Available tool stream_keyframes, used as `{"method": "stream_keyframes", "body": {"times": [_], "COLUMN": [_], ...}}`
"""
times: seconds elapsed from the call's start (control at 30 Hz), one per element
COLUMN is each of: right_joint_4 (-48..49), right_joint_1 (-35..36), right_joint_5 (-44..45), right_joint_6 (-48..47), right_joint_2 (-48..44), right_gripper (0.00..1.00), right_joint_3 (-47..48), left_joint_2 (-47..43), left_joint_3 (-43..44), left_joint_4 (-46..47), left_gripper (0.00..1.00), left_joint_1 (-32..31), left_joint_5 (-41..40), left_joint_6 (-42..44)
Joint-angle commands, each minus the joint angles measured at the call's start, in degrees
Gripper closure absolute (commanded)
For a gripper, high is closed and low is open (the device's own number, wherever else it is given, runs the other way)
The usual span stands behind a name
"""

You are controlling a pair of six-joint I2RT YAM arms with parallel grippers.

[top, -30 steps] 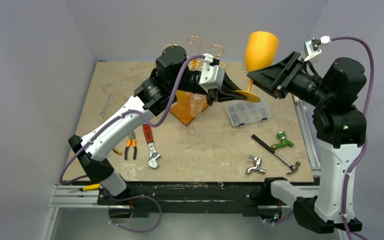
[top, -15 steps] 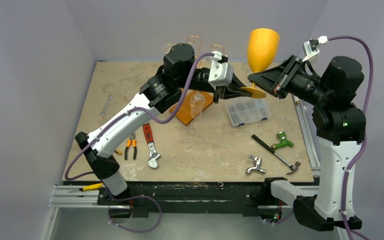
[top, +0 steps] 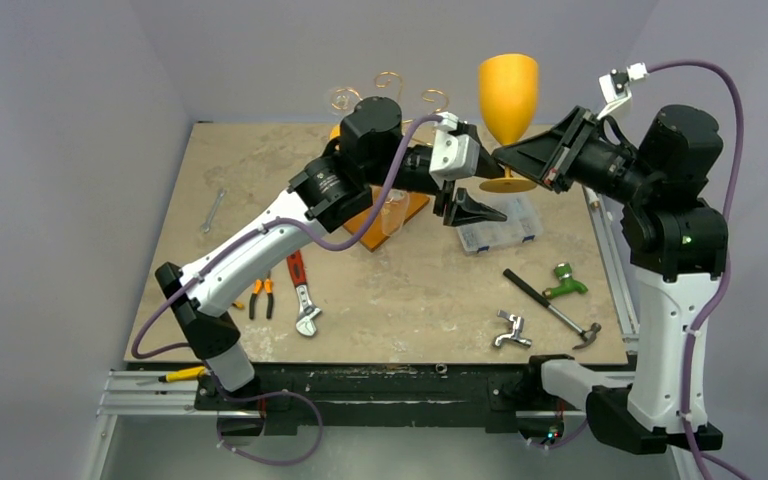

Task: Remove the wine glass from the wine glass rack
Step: Place the wine glass at the center of the board.

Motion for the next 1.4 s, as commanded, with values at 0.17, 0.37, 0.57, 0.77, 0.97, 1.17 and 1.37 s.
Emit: {"method": "stream_keyframes", "body": {"times": [0.17,0.37,0.57,0.77,0.97,1.17,1.37], "right_joint_4": [7.4,10.1,16.4,24.7,32.7,27.5,33.8], "right_joint_1": [0.1,0.1,0.1,0.1,0.0,0.1,0.2], "right_joint_5": [2.1,6.6,10.5,11.0,11.2,11.8,13.5], "right_joint_6": [1.4,2.6,2.4,-1.3,-5.7,-15.7,-15.3], "right_joint_2": [-4.8,-7.6,-11.3,-14.9,-19.7,-20.5,-26.3], "right_gripper": [1.00,1.00,1.00,1.00,1.00,1.00,1.00], "right_joint_3": [-4.3,-5.9,-12.2,-19.9,-27.8,-25.0,-33.3], "left_joint_2": [-9.4,-14.0,-20.3,-26.2,-28.9,-30.8,-31.8], "left_joint_3": [-8.1,-11.6,-14.9,-17.8,-16.5,-11.5,-6.9], "left_joint_4": [-0.9,-1.8,-5.8,-10.2,-17.4,-25.0,-34.0], "left_gripper": [0.40,0.39,0.39,0.34,0.29,0.29,0.31], "left_joint_1": [-0.2,-0.3,-0.2,-0.2,-0.2,-0.2,-0.2], "left_joint_5": [-3.9,-6.5,-10.6,-20.1,-26.0,-34.6,-42.2], "left_joint_6": [3.1,2.3,0.8,-5.8,-14.0,-26.9,-37.7]}}
